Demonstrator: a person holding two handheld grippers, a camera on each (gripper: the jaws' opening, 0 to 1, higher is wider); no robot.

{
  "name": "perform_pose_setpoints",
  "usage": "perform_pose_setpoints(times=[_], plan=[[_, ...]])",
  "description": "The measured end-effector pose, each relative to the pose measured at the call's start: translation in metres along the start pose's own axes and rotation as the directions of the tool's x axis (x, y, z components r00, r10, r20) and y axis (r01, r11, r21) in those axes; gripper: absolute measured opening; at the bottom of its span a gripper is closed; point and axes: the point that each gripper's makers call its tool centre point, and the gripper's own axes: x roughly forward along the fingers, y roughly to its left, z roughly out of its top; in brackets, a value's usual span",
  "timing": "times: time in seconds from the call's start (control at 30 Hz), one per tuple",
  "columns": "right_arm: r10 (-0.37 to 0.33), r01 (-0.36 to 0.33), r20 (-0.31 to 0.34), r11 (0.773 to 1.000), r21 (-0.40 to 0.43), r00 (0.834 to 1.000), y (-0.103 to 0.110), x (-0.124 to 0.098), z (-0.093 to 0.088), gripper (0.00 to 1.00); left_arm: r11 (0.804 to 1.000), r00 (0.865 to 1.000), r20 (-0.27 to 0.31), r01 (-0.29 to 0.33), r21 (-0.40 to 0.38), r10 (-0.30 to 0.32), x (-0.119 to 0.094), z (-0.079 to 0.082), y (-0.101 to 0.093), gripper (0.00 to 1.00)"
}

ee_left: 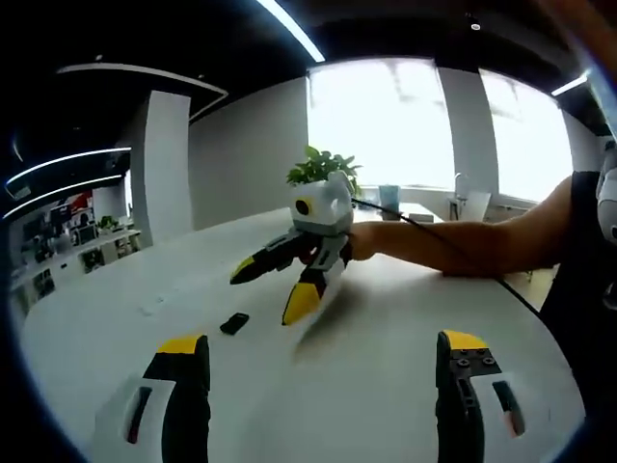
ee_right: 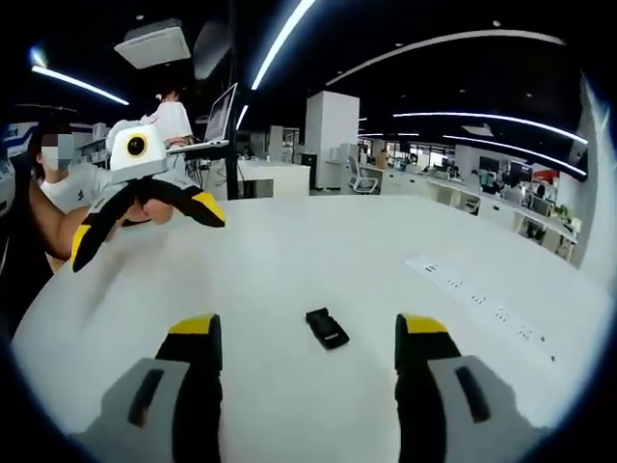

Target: Snap the two parts of the plastic buckle together until the buckle closes and remains connected.

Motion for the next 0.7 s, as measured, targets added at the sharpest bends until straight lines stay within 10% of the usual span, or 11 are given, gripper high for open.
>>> perform_pose_setpoints(times=[0.27, 0.5, 0.7], plan=[[-0.065, 0.065, -0.014, 0.998, 0.019, 0.998, -0.005, -0.007, -0.009, 0.74, 0.998, 0.998, -0.026, -0.052, 0.019, 0.053, 0.001, -0.004, 0.010, 0.98], [-0.142, 0.142, 0.010, 0.990, -0.017, 0.990, 0.003, -0.021, 0.004, 0.96, 0.998, 0.998, -0.014, -0.052, 0.036, 0.053, 0.000, 0.001, 0.007, 0.97], [-0.181, 0.181, 0.007, 0.983, -0.005, 0.983, 0.000, -0.033, 0.003, 0.88, 0.996, 0.996, -0.030, -0.080, 0.040, 0.081, -0.002, -0.003, 0.008, 0.96]])
